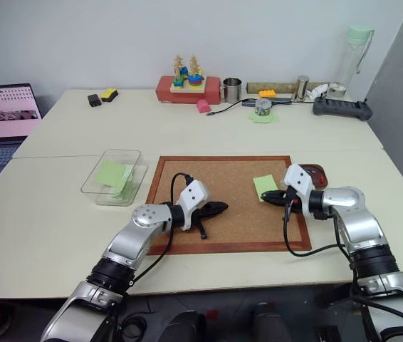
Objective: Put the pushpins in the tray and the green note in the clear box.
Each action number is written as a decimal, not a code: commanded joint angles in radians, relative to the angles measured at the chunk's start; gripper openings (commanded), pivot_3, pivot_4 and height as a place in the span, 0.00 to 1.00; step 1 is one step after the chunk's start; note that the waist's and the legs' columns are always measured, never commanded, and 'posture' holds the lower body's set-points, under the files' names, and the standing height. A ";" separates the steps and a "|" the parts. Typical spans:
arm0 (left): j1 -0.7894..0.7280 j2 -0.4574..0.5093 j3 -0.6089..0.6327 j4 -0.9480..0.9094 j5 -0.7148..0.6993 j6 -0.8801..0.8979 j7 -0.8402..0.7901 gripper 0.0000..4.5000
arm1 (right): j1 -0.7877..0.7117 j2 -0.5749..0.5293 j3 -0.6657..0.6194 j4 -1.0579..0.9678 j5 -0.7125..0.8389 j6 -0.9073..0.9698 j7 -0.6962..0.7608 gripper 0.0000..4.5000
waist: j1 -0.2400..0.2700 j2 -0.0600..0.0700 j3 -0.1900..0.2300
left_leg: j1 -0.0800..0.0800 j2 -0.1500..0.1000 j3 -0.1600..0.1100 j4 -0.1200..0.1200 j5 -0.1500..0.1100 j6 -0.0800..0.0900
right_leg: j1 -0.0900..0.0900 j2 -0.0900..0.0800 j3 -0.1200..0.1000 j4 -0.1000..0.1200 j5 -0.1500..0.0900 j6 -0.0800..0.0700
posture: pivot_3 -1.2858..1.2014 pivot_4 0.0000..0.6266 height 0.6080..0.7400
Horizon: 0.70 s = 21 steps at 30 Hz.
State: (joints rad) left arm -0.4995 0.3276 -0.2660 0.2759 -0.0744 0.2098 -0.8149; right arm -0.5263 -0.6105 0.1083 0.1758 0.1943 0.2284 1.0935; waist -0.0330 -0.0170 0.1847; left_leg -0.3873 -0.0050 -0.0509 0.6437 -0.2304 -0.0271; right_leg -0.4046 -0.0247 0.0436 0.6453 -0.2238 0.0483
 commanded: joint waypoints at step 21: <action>0.121 -0.297 0.477 -0.460 -0.845 0.712 0.295 0.64 | -0.073 0.019 -0.012 -0.131 -0.018 -0.255 -0.036 0.00 | 0.005 -0.005 0.004 | -0.010 -0.001 -0.003 0.002 0.000 0.000 | -0.006 -0.001 -0.002 -0.001 0.000 0.001 | 0.52 0.24 1.00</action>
State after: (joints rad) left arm -0.3449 0.0522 0.1946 -0.1794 -0.8606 0.9159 -0.5509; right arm -0.5771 -0.5859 0.1025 0.1022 0.1681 0.0070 1.0477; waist -0.0277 -0.0222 0.1883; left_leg -0.3973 -0.0062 -0.0532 0.6459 -0.2305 -0.0276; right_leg -0.4108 -0.0261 0.0414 0.6443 -0.2236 0.0498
